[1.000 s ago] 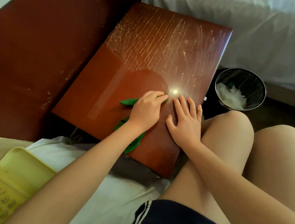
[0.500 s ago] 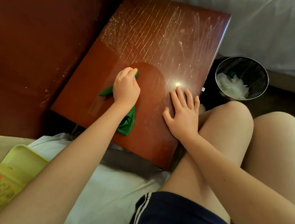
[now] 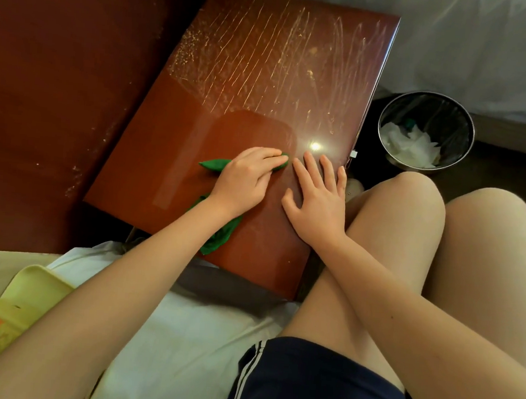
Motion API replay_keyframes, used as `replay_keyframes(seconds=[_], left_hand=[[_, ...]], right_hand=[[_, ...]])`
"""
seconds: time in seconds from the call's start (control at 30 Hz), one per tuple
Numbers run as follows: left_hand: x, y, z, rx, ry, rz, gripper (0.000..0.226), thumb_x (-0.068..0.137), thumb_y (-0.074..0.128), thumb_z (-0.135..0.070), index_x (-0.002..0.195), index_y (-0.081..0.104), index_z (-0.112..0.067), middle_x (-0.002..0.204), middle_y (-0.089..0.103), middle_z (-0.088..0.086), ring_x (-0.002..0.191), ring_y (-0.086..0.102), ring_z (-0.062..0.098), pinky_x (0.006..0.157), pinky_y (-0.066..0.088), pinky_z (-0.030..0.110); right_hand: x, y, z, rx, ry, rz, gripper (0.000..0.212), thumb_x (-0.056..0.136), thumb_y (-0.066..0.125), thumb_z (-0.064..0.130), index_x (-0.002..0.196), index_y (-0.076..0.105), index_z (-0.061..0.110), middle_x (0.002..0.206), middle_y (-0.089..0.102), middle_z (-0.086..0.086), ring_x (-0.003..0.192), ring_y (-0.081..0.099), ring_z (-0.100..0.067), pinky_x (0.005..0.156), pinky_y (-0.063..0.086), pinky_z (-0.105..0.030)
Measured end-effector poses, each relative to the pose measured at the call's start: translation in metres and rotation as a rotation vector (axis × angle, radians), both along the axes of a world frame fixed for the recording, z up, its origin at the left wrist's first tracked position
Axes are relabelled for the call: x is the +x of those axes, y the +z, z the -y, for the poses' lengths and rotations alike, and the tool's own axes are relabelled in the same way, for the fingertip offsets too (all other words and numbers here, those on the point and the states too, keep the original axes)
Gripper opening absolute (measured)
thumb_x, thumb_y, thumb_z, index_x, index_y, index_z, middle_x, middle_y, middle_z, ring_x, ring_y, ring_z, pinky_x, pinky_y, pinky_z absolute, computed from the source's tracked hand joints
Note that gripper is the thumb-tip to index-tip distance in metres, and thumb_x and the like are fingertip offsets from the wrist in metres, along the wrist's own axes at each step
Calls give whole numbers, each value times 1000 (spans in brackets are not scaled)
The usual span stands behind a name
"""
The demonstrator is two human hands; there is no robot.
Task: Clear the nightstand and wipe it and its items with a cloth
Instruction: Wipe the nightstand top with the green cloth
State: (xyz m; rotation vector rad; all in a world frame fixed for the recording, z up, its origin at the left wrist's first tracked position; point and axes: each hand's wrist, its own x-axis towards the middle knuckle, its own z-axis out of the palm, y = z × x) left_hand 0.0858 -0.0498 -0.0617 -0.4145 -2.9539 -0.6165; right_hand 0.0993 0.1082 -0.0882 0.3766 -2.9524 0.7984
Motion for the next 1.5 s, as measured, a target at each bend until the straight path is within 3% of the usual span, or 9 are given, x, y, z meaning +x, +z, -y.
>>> replay_keyframes(seconds=[0.07,0.2,0.4,0.63,0.83,1.07,1.3,1.5], left_hand=[[11,0,16,-3,21,-8,36,87,50,-1,118,65,-8,117,65,9,112,56,25,100,32,20],[11,-3,40,-26,231,-18,35,89,48,1,120,63,-5,119,63,13,115,55,29,100,35,28],[-19,1,9,24,486,-18,37,94,42,-3,128,57,-6,129,57,9,123,48,25,103,35,29],[-49,3,-38,31,232,13,38,92,42,-4,126,60,-9,129,58,8,123,49,25,102,35,31],[-17,0,-16,20,-10,16,36,89,47,-4,120,65,-10,120,63,8,115,55,26,98,37,28],[13,-2,40,-13,189,-21,33,89,50,-1,118,66,-8,116,64,10,112,53,29,97,30,21],[-19,-1,11,63,534,-15,36,96,41,-6,129,55,-7,128,56,8,123,43,25,101,31,27],[-39,2,-40,81,337,-16,34,93,44,-7,124,59,-7,126,59,6,120,49,23,99,32,24]], right_hand=[[-1,0,0,-7,4,8,63,86,28,43,139,45,16,149,38,-6,142,23,-29,115,-2,-43],[0,1,-1,-27,5,16,63,85,27,44,140,44,17,150,36,-5,143,20,-27,115,-7,-39],[0,2,-1,-31,2,21,64,85,26,45,141,43,17,150,36,-4,143,20,-27,115,-6,-41],[0,0,0,-19,-12,-3,66,85,30,42,143,38,12,149,38,-6,142,23,-27,115,-4,-39],[0,-1,1,-11,-5,4,68,85,31,41,144,35,9,149,38,-7,142,24,-28,115,-3,-40],[0,1,-1,-44,7,22,69,85,26,44,144,35,12,151,34,-6,143,19,-26,115,-7,-39],[3,6,-3,-38,-16,46,64,89,33,41,146,32,11,153,28,-10,145,12,-28,116,-5,-40],[4,9,-7,-55,-22,64,61,94,46,29,147,26,4,157,15,-13,146,7,-26,116,-3,-32]])
